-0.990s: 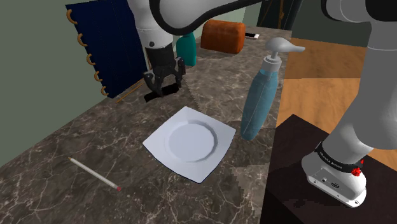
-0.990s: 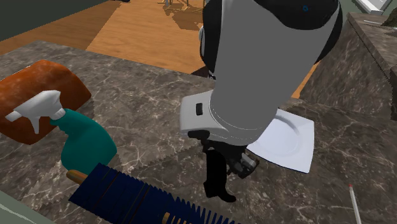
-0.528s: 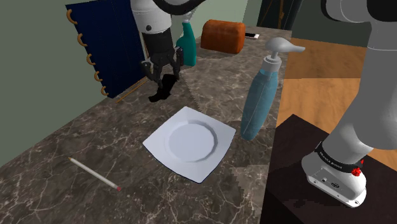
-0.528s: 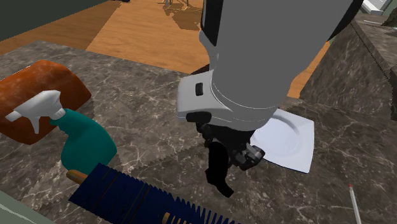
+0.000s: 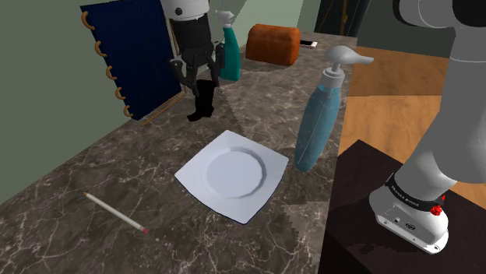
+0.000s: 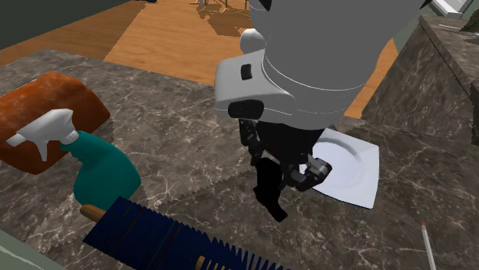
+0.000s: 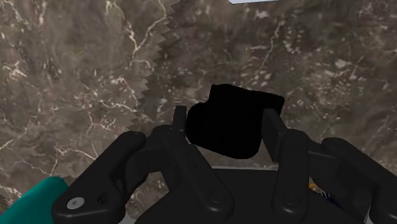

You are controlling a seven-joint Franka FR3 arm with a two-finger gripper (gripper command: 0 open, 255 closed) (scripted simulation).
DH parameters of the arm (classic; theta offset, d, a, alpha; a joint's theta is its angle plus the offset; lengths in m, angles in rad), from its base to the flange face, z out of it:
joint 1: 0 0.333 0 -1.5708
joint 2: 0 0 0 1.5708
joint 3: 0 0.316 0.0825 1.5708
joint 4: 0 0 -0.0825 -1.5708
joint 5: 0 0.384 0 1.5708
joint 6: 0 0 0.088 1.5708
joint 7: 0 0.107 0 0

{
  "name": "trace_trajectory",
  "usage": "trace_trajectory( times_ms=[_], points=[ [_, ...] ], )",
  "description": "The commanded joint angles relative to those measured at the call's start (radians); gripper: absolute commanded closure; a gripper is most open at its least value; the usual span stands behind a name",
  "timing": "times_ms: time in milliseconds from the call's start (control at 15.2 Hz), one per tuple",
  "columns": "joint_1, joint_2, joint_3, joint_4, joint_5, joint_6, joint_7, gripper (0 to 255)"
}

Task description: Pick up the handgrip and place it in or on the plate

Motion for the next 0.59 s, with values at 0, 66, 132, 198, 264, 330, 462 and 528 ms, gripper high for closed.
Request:
trace_trajectory(
  times_ms=[0,66,132,198,264,330,462,528],
  points=[
    [-0.01,-0.054,0.012,-0.067,0.027,0.019,0.013,255],
    [-0.015,-0.087,0.02,-0.109,0.044,0.03,0.023,255],
    [-0.018,-0.12,0.028,-0.148,0.062,0.041,0.032,255],
    [-0.02,-0.152,0.035,-0.185,0.079,0.05,0.041,255],
    [-0.021,-0.183,0.042,-0.219,0.097,0.058,0.049,255],
    [-0.021,-0.213,0.049,-0.252,0.115,0.065,0.057,255],
    [-0.018,-0.271,0.061,-0.311,0.15,0.076,0.073,255],
    [-0.015,-0.3,0.067,-0.338,0.168,0.08,0.081,255]
  ],
)
